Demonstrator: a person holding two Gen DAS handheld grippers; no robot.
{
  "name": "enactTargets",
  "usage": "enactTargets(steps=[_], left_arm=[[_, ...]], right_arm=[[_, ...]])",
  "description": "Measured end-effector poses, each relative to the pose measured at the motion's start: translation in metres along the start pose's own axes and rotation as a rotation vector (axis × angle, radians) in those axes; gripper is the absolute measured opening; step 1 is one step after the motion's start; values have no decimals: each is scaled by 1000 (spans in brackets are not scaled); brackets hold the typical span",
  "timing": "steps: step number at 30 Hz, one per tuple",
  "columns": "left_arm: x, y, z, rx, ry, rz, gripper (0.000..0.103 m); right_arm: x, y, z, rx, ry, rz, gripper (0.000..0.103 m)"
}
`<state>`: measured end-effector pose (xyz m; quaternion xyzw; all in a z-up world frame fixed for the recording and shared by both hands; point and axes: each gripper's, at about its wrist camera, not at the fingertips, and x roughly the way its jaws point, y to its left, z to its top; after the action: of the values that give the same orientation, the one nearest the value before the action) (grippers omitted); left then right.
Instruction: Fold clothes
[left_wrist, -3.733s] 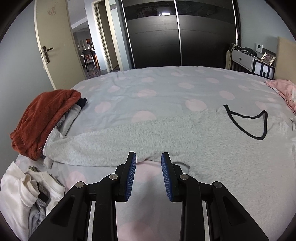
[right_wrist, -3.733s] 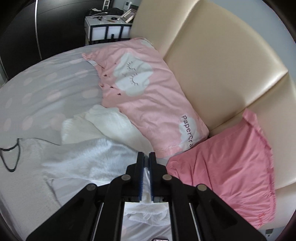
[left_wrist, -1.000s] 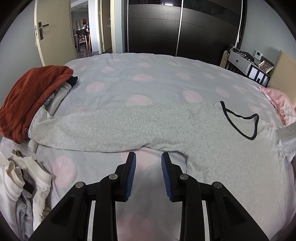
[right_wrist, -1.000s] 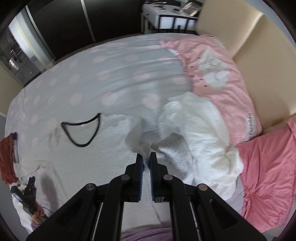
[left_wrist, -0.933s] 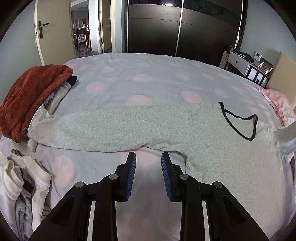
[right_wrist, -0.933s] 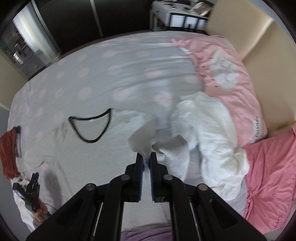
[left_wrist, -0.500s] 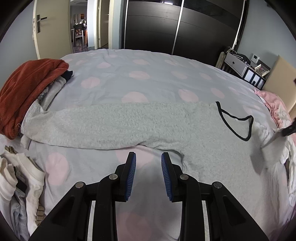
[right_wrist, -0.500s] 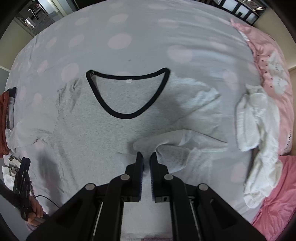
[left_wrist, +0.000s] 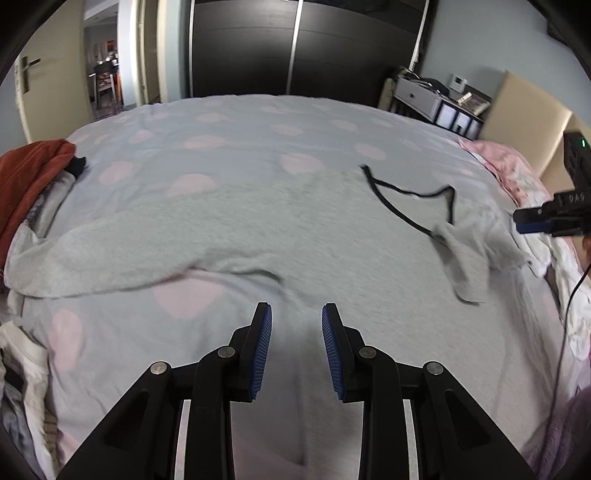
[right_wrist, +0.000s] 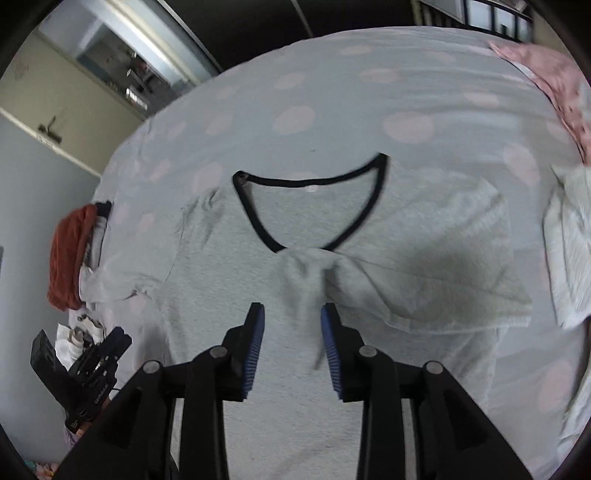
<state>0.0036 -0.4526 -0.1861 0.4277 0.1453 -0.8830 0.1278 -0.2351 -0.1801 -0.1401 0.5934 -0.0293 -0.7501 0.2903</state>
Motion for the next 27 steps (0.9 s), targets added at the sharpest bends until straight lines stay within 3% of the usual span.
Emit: enactTargets(steps=[7, 10, 17, 22, 27], left_arm=[[12, -68, 7, 2, 88, -85, 30], [21, -107, 13, 19, 106, -94, 30], [57, -200, 13, 177, 135, -15, 31], [80, -235, 17, 222, 147, 29, 32], [109, -244, 27, 201, 184, 67, 34]], right_arm=[[4, -83, -60, 127, -85, -119, 31], [3, -109, -70, 151, -123, -142, 31], [6, -150, -58, 121, -88, -212, 31], [14, -183, -53, 215, -57, -130, 31], [15, -184, -45, 187, -58, -97, 31]])
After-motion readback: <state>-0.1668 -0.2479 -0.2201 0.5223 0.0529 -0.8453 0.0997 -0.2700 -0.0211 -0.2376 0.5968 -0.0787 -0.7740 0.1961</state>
